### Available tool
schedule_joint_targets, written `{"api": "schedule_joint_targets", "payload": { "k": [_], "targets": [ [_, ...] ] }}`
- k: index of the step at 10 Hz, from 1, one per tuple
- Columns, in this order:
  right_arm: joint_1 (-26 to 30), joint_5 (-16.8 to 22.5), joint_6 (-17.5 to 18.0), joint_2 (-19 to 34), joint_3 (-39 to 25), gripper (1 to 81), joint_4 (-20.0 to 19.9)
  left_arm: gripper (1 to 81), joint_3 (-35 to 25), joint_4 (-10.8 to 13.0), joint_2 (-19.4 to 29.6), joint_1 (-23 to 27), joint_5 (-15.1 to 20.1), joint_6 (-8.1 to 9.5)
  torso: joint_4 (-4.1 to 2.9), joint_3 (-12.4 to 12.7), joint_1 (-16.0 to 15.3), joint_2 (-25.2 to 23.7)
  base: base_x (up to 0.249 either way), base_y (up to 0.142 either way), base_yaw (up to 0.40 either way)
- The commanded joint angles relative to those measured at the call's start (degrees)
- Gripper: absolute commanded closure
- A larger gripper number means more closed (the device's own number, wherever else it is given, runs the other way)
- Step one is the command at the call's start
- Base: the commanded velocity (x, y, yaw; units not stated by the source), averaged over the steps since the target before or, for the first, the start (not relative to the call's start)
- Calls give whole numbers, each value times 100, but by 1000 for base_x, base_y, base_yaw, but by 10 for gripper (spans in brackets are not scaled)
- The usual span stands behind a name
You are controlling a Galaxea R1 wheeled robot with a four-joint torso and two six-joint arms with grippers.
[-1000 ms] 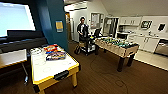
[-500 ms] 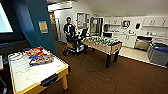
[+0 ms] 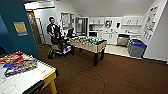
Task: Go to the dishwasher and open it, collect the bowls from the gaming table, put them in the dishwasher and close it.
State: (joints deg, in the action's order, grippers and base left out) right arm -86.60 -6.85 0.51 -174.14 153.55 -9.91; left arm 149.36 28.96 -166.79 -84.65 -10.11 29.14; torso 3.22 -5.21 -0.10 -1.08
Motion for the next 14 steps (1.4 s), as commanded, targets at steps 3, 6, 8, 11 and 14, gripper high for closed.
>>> {"api": "schedule_joint_targets", "payload": {
  "k": [3, 6, 8, 11, 14],
  "targets": [
    [174, 483, -42, -53, -46, 811, 156, 811, -12, 57, 75, 251, 193, -22, 0, 0, 0, 0, 0, 0, -392],
    [182, 474, -42, -62, -46, 811, 165, 811, -12, 57, 75, 251, 184, -22, 0, 0, 0, 0, 0, 0, -392],
    [182, 474, -42, -62, -46, 811, 165, 811, -12, 57, 75, 251, 184, -22, 0, 0, 0, 0, 0, 0, -392],
    [182, 474, -42, -62, -37, 811, 191, 811, -12, 48, 75, 251, 184, -13, 0, 0, 0, 0, 0, 0, -391],
    [173, 474, -42, -62, -37, 811, 191, 811, -12, 48, 84, 251, 176, -13, 0, 0, 0, 0, 0, 0, -392]
  ]
}}
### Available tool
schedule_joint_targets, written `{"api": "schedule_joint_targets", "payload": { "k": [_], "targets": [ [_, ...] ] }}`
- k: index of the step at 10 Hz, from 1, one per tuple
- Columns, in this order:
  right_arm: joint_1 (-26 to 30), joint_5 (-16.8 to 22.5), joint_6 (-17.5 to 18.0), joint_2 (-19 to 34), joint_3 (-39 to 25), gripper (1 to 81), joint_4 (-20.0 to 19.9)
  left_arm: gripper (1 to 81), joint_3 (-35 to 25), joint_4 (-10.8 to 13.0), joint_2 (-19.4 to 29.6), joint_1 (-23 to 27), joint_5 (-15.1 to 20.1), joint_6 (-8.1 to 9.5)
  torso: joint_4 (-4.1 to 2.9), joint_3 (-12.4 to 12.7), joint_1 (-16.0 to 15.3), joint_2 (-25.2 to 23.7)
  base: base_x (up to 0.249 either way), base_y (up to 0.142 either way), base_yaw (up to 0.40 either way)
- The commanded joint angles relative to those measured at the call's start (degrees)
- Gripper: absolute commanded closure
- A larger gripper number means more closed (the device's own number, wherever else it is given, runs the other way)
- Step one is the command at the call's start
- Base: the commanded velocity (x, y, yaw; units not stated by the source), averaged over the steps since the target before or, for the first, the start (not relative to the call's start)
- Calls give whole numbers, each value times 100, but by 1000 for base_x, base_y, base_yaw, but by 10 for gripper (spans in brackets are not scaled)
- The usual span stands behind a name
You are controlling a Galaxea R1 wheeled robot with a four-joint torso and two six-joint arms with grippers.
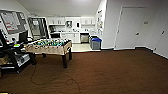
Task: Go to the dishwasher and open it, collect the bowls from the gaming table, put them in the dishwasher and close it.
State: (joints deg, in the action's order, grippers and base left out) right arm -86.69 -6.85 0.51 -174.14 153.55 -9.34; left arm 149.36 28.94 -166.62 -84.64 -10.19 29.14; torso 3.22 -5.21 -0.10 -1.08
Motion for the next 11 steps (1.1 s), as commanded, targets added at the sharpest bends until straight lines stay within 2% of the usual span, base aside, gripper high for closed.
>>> {"api": "schedule_joint_targets", "payload": {
  "k": [1, 2, 11],
  "targets": [
    [182, 474, -42, -62, -46, 811, 134, 811, -3, 50, 67, 250, 184, -13, 0, 0, 0, 0, 0, 0, -392],
    [182, 474, -42, -62, -37, 811, 134, 811, -12, 42, 76, 250, 167, -13, 0, 0, 0, 0, 0, -265, 0],
    [200, 483, -42, -62, -37, 811, 178, 811, -12, 59, 76, 224, 105, -13, 0, 0, 0, 0, 0, 0, 0]
  ]
}}
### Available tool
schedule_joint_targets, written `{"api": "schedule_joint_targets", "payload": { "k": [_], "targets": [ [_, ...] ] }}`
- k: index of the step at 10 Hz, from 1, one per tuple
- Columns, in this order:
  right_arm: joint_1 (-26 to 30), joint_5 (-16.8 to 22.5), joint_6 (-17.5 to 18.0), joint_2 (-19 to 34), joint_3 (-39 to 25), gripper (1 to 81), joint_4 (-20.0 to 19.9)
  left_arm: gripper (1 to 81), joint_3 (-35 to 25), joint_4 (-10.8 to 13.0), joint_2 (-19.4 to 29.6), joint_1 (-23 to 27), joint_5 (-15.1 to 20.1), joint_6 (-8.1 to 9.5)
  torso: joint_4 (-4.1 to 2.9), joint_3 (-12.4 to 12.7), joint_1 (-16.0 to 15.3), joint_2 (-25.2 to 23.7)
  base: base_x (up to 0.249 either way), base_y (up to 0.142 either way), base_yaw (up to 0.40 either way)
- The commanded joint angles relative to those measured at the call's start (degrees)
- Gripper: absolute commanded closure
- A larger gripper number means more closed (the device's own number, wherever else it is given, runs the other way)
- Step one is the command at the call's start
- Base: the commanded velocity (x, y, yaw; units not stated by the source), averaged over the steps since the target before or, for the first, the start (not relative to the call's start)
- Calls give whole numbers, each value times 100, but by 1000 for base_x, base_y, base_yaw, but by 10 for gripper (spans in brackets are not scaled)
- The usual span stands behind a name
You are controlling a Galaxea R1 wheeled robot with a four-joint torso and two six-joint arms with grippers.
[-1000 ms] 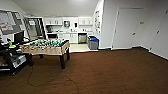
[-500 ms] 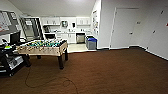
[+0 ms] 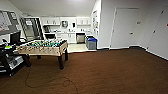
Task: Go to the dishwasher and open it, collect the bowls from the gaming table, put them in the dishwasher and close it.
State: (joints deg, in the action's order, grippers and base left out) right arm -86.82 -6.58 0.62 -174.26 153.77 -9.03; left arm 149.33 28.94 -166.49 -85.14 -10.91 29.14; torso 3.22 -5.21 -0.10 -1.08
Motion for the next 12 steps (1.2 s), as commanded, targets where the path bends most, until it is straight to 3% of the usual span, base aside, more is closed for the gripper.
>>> {"api": "schedule_joint_targets", "payload": {
  "k": [1, 5, 12],
  "targets": [
    [213, 456, -53, -50, -59, 811, 156, 811, -9, 59, 62, 274, 177, -13, 0, 0, 0, 0, 0, 0, 0],
    [213, 456, -53, -50, -59, 811, 156, 811, -9, 59, 62, 274, 168, -22, 0, 0, 0, 0, 19, 0, 0],
    [187, 447, -53, -50, -59, 811, 183, 811, -9, 156, 45, 256, 168, -13, 0, 2, 7, -5, 109, 0, 0]
  ]
}}
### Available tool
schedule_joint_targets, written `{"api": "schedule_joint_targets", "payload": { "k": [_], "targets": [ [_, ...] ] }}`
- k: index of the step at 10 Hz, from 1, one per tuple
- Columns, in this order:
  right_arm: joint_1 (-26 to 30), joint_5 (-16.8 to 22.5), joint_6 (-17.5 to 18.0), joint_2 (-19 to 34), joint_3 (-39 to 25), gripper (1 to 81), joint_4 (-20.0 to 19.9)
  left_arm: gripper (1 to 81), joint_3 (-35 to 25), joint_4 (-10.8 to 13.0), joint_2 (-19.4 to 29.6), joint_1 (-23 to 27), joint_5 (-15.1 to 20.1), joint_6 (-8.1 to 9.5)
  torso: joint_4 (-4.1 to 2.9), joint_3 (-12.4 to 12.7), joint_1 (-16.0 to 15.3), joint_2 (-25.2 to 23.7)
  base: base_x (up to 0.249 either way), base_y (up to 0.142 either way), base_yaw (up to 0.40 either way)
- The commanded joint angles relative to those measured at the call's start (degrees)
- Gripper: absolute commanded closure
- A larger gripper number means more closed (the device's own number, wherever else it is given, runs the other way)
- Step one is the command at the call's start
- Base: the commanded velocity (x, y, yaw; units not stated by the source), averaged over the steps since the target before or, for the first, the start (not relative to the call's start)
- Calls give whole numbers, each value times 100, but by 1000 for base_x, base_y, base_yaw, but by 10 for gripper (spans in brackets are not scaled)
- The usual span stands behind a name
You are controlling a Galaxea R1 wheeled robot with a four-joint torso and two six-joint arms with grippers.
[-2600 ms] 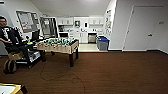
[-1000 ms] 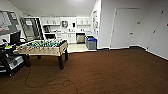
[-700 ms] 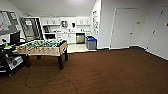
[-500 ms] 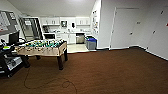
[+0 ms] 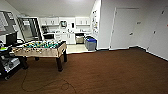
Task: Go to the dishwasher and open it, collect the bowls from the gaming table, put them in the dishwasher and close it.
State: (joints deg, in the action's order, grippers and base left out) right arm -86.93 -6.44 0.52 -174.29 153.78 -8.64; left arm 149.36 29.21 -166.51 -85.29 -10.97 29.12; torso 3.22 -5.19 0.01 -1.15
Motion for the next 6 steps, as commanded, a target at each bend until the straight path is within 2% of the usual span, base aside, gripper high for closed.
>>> {"api": "schedule_joint_targets", "payload": {
  "k": [1, 6],
  "targets": [
    [198, 433, -44, -47, -60, 811, 144, 811, -12, 129, 39, 262, 174, -12, 0, 0, -1, 0, 133, 0, 0],
    [207, 442, -44, -47, -60, 811, 152, 811, -12, 138, 39, 253, 174, -12, 0, 0, -3, 5, 141, 0, 0]
  ]
}}
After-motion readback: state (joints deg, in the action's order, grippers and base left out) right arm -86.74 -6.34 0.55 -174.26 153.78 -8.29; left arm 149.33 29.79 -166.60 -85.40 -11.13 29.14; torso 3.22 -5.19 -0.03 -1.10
